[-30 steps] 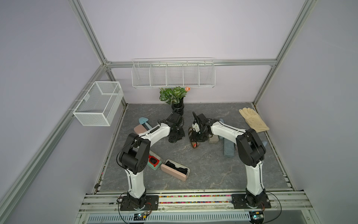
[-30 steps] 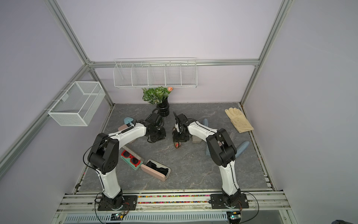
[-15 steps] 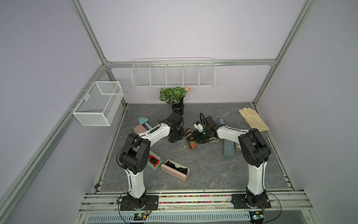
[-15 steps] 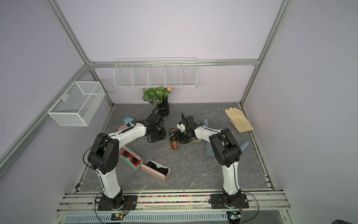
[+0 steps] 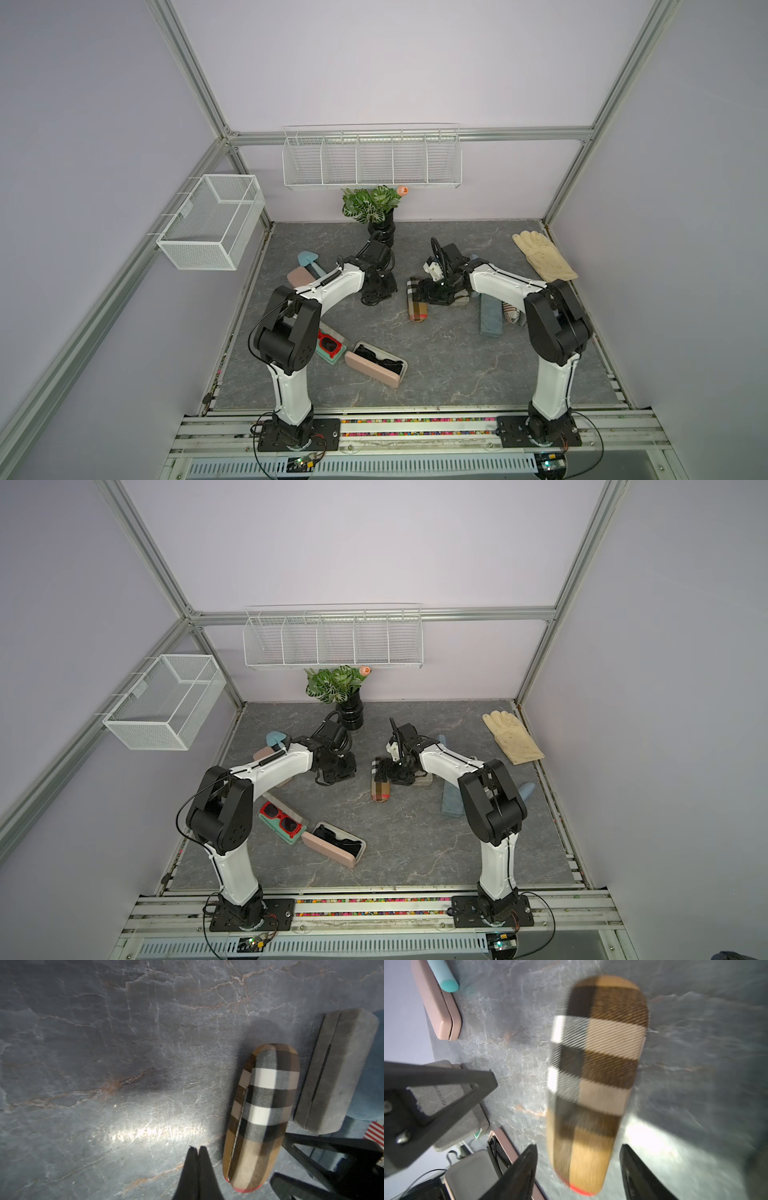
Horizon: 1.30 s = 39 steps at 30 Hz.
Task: Close the glasses case
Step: Adjust the glasses case at the center of the board, then pick up the glasses case at the center of the board.
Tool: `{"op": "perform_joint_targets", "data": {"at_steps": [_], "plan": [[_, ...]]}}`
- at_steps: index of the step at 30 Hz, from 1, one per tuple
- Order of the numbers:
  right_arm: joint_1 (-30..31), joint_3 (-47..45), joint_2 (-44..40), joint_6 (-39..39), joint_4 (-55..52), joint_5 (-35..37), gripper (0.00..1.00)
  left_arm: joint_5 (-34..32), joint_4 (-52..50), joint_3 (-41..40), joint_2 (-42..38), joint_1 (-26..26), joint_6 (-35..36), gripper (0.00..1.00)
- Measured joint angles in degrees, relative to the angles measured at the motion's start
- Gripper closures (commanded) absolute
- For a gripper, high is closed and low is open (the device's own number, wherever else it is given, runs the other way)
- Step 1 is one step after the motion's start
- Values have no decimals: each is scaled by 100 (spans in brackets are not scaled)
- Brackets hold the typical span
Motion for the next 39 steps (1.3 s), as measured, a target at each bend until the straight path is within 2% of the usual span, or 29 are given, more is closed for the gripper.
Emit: {"op": "perform_joint_targets", "data": {"at_steps": [3, 8, 15, 22, 33, 36, 39], "plan": [[184, 101, -457, -256, -411, 393, 32, -48, -70, 2, -278, 0, 11, 100], [772, 179, -1132, -754, -949, 564, 32, -160, -306, 37, -938, 122, 57, 100], [2085, 177, -1467, -1102, -1408, 450, 31, -238, -560, -79, -2238, 953, 61, 100], [3056, 240, -1290, -1154, -1668, 479, 31, -313, -621, -719, -3268, 1458, 55, 100], [3644, 822, -59, -1285, -1908, 549, 32, -295, -702, -1191, -3497, 1580, 39, 100], [3683, 925, 142, -1300, -1906, 546, 42, -295, -702, -1191, -3530, 1580, 39, 100], [3683, 999, 326, -1329, -1904, 549, 60, -297, -702, -1196, -3541, 1580, 39, 100]]}}
